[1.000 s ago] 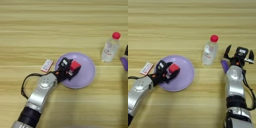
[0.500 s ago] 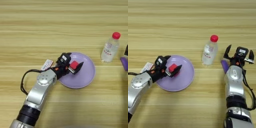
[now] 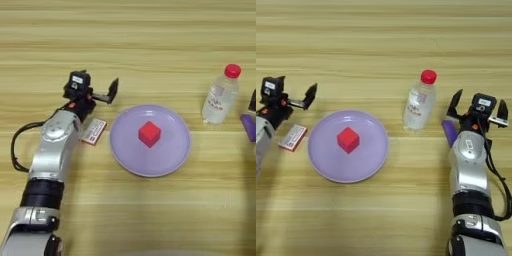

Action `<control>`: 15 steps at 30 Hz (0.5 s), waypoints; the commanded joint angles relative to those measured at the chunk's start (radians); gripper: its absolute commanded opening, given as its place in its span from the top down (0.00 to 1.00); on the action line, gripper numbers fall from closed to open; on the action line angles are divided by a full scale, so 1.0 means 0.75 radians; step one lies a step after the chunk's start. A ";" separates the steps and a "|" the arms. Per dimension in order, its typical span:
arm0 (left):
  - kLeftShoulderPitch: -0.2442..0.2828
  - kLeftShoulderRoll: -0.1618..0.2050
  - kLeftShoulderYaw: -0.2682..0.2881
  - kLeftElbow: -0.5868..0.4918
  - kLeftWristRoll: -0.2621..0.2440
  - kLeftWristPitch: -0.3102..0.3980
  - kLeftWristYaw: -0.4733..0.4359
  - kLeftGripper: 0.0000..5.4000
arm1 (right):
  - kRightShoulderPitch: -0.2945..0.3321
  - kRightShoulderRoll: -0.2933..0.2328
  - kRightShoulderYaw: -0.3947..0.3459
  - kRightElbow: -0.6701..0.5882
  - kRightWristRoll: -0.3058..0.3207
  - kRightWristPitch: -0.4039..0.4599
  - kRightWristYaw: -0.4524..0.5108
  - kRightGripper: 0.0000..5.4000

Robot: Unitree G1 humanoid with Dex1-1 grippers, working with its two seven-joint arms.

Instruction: Move the objects on the table

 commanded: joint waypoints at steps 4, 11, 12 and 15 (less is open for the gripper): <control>-0.110 0.026 0.090 0.373 0.018 -0.165 0.081 0.00 | 0.043 0.004 0.020 -0.069 -0.008 0.045 0.016 0.00; -0.168 0.029 0.111 0.552 0.028 -0.267 0.115 0.00 | 0.171 -0.013 0.054 -0.283 -0.020 0.142 0.083 0.00; -0.173 0.027 0.112 0.568 0.031 -0.275 0.120 0.00 | 0.197 -0.018 0.061 -0.314 -0.030 0.158 0.093 0.00; -0.192 0.022 0.115 0.613 0.044 -0.301 0.144 0.00 | 0.318 -0.045 0.085 -0.426 -0.051 0.236 0.161 0.00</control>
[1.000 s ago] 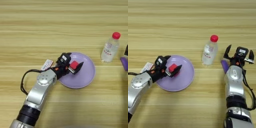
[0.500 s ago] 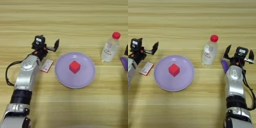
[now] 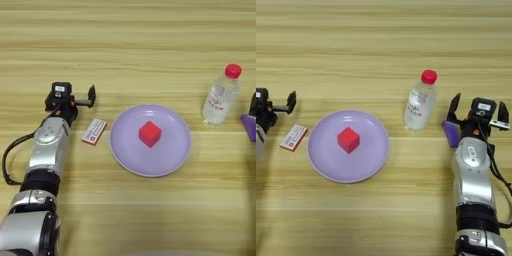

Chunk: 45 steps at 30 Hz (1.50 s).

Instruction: Move the objects on the table

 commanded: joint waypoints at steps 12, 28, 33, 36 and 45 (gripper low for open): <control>-0.076 0.014 0.053 0.130 0.015 -0.109 0.125 0.00 | 0.361 -0.237 0.064 -0.543 0.020 0.469 0.444 0.00; -0.086 0.025 0.060 0.160 0.028 -0.118 0.138 0.00 | 0.497 -0.309 0.301 -0.877 0.198 0.717 0.851 0.00; -0.083 0.025 0.061 0.160 0.029 -0.123 0.144 0.00 | 0.522 -0.355 0.398 -1.001 0.197 0.717 0.938 0.00; -0.080 0.025 0.060 0.157 0.030 -0.123 0.145 0.00 | 0.495 -0.349 0.436 -1.029 0.187 0.715 0.942 0.00; -0.070 0.019 0.035 0.156 0.064 -0.146 0.178 0.00 | 0.357 -0.310 0.591 -1.082 0.143 0.711 0.925 0.00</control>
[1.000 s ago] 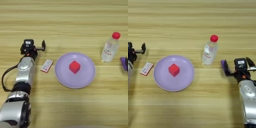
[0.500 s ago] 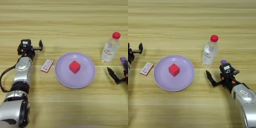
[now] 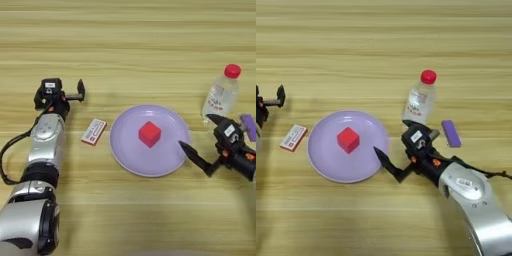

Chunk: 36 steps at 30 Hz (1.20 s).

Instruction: Move the objects on the table

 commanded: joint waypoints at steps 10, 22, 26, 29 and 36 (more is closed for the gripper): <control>-0.001 -0.017 -0.024 0.002 0.035 -0.027 0.040 0.00 | -0.267 0.139 0.239 0.237 -0.105 0.016 -0.031 0.00; 0.002 -0.021 -0.027 -0.001 0.035 -0.027 0.049 0.00 | -0.422 0.294 0.304 0.515 -0.142 -0.036 -0.055 0.00; 0.007 -0.023 -0.027 -0.008 0.035 -0.025 0.052 0.00 | -0.450 0.331 0.312 0.636 -0.158 -0.074 -0.058 0.00; 0.007 -0.022 -0.026 -0.007 0.033 -0.025 0.052 0.00 | -0.450 0.345 0.321 0.706 -0.173 -0.103 -0.057 0.00; 0.009 -0.024 -0.026 -0.011 0.033 -0.026 0.054 0.00 | -0.432 0.342 0.329 0.735 -0.203 -0.125 -0.052 0.00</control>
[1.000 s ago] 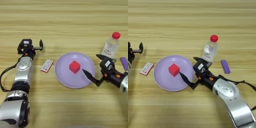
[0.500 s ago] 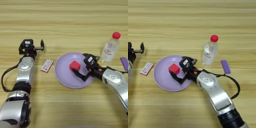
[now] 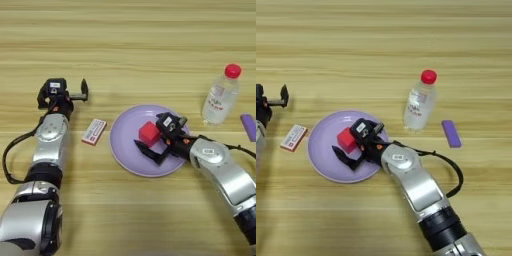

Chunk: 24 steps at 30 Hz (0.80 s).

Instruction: Move the objects on the table

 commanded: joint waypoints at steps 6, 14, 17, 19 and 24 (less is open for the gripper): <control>0.006 0.000 -0.005 -0.010 0.011 -0.005 0.009 0.00 | 0.007 -0.005 -0.004 0.039 -0.019 -0.017 0.004 0.04; 0.006 0.000 -0.005 -0.010 0.011 -0.006 0.013 0.00 | 0.007 -0.001 -0.008 0.055 -0.015 -0.021 0.004 0.22; 0.005 0.000 -0.005 -0.007 0.013 -0.007 0.014 0.00 | 0.005 0.001 -0.014 0.057 -0.012 -0.022 0.002 0.33; 0.005 0.000 -0.005 -0.007 0.013 -0.007 0.015 0.00 | 0.003 0.004 -0.018 0.060 -0.011 -0.022 -0.001 0.37; 0.005 0.000 -0.004 -0.006 0.013 -0.007 0.016 0.00 | 0.001 0.011 -0.032 0.066 -0.009 -0.023 -0.005 0.48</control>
